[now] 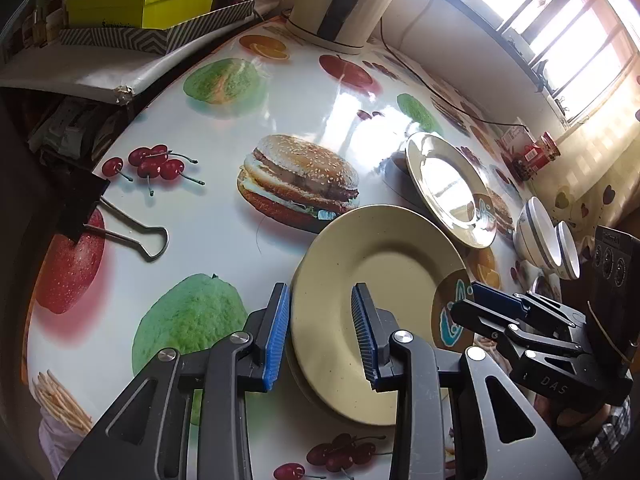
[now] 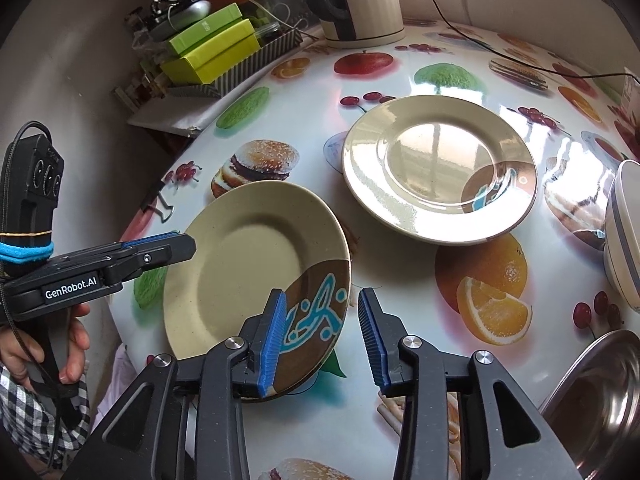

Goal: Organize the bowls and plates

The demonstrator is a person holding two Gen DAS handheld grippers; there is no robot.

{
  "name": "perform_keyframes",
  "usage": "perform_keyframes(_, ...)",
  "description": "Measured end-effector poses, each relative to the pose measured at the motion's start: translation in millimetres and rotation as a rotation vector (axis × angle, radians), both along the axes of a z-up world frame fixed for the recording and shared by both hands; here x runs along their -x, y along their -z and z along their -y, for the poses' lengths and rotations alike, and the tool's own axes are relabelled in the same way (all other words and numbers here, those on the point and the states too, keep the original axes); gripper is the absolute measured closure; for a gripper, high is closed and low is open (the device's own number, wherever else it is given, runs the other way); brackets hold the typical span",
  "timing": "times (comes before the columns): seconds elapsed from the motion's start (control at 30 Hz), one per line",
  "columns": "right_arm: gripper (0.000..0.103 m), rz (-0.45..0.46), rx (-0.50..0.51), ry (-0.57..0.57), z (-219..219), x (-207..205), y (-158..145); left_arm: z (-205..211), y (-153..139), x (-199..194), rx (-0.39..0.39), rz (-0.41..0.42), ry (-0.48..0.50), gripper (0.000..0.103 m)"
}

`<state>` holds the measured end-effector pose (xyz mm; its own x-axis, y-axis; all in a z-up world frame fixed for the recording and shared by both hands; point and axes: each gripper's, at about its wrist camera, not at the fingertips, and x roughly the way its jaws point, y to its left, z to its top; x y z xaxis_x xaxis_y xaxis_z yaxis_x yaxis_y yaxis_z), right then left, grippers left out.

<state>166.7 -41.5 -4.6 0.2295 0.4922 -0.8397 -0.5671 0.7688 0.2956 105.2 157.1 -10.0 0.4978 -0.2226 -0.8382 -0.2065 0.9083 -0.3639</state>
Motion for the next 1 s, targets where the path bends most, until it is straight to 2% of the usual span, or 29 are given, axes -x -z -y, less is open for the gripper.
perform_keyframes(0.33,0.065,-0.019,-0.027,-0.008,1,2,4,-1,2,-3,0.01,-0.01,-0.004,0.069)
perform_keyframes(0.47,0.065,0.003,-0.013,-0.025,-3,6,1,-3,3,-3,0.018,-0.012,-0.004,0.069)
perform_keyframes(1.0,0.064,0.023,-0.019,-0.026,2,7,-5,-1,1,-8,-0.021,-0.023,0.004,0.069)
